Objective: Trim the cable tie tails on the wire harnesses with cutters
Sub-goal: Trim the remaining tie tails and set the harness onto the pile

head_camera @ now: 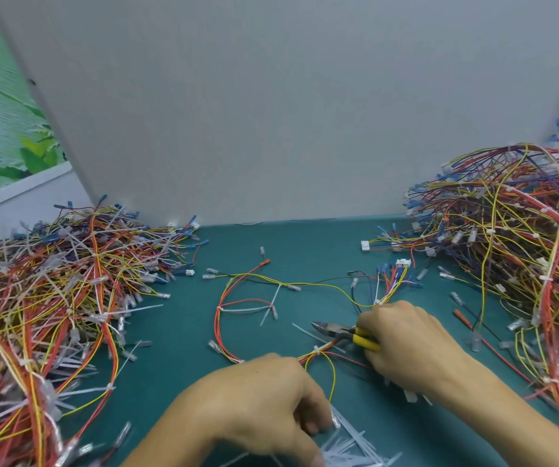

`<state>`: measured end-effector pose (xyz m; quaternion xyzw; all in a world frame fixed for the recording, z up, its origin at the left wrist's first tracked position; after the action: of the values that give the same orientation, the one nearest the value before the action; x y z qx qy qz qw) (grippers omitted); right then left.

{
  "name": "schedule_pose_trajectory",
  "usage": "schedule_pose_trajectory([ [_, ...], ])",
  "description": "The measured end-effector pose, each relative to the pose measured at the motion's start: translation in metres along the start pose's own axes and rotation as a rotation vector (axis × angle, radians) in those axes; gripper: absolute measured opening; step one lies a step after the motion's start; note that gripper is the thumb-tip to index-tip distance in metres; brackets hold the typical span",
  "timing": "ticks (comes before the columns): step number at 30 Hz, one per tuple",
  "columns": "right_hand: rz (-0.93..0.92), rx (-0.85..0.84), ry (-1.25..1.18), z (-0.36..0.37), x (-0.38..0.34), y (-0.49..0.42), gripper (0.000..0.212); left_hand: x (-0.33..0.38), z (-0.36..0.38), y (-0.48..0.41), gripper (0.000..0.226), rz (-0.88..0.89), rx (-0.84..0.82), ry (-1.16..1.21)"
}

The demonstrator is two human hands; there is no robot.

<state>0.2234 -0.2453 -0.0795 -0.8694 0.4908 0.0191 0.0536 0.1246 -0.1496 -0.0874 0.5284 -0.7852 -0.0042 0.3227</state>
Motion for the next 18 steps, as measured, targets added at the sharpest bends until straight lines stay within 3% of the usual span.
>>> schedule_pose_trajectory([
  [4,0.004,-0.008,0.014,0.000,0.000,0.000,0.010,-0.009,-0.021,0.009,0.033,0.052,0.032,0.233],
  [7,0.010,-0.004,0.030,-0.001,0.002,0.000,0.011,-0.043,-0.062,0.021,0.016,0.023,0.295,0.342],
  [9,0.012,-0.005,0.036,-0.001,0.004,-0.001,0.013,-0.072,-0.076,0.030,0.027,-0.080,0.417,0.231],
  [13,0.038,-0.021,0.019,-0.002,0.011,-0.002,0.012,-0.097,-0.064,0.028,0.052,-0.181,0.327,0.091],
  [18,0.060,-0.032,0.002,-0.004,0.016,-0.002,0.013,-0.095,-0.055,0.016,0.038,-0.135,0.302,0.059],
])
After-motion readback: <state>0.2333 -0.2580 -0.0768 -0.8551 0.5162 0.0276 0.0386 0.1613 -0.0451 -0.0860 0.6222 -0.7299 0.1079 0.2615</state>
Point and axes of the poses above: each hand's wrist, its own y-axis away from the middle knuckle, its own z-axis out of the palm, x = y × z, the point moved 10 cm from there along -y, towards the middle knuckle, and after that the axes turned 2 degrees about z, right-handed, at the moved point
